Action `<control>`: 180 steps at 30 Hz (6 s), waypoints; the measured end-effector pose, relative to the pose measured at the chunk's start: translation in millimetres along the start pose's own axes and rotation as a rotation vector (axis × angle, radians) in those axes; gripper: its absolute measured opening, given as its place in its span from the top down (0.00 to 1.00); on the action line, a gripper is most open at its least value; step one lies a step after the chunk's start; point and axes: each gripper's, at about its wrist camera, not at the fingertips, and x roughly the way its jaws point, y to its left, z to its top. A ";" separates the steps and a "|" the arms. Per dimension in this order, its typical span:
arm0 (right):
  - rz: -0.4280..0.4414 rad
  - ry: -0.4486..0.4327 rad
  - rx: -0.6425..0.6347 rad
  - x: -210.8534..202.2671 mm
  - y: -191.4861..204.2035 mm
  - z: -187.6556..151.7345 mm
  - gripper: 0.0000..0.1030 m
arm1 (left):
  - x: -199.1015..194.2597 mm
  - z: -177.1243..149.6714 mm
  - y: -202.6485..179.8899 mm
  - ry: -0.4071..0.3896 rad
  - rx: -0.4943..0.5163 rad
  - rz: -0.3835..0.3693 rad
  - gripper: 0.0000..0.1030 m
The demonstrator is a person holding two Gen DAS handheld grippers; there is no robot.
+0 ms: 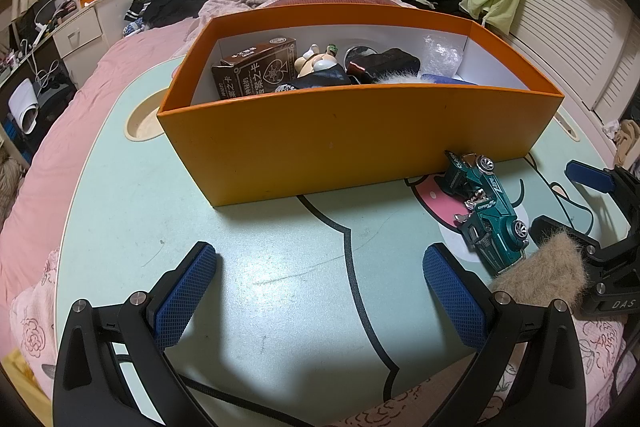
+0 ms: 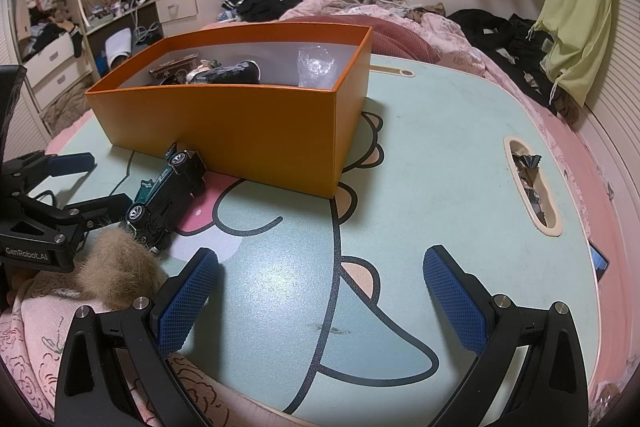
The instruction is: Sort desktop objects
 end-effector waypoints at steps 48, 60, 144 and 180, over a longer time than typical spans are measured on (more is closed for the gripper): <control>0.180 -0.028 0.126 -4.2 -12.2 13.3 0.69 | -4.9 2.1 -2.2 -0.004 -0.031 0.020 0.00; -0.012 -0.035 -0.006 7.1 10.0 15.9 0.22 | -5.7 2.9 -1.4 -0.005 -0.041 0.028 0.00; 0.053 -0.095 -0.044 -11.7 18.9 8.3 0.77 | -19.4 4.5 -26.1 -0.069 -0.040 -0.021 0.74; 0.026 -0.198 -0.061 13.9 5.9 83.0 0.37 | 23.3 79.5 -20.3 -0.160 -0.152 -0.022 0.38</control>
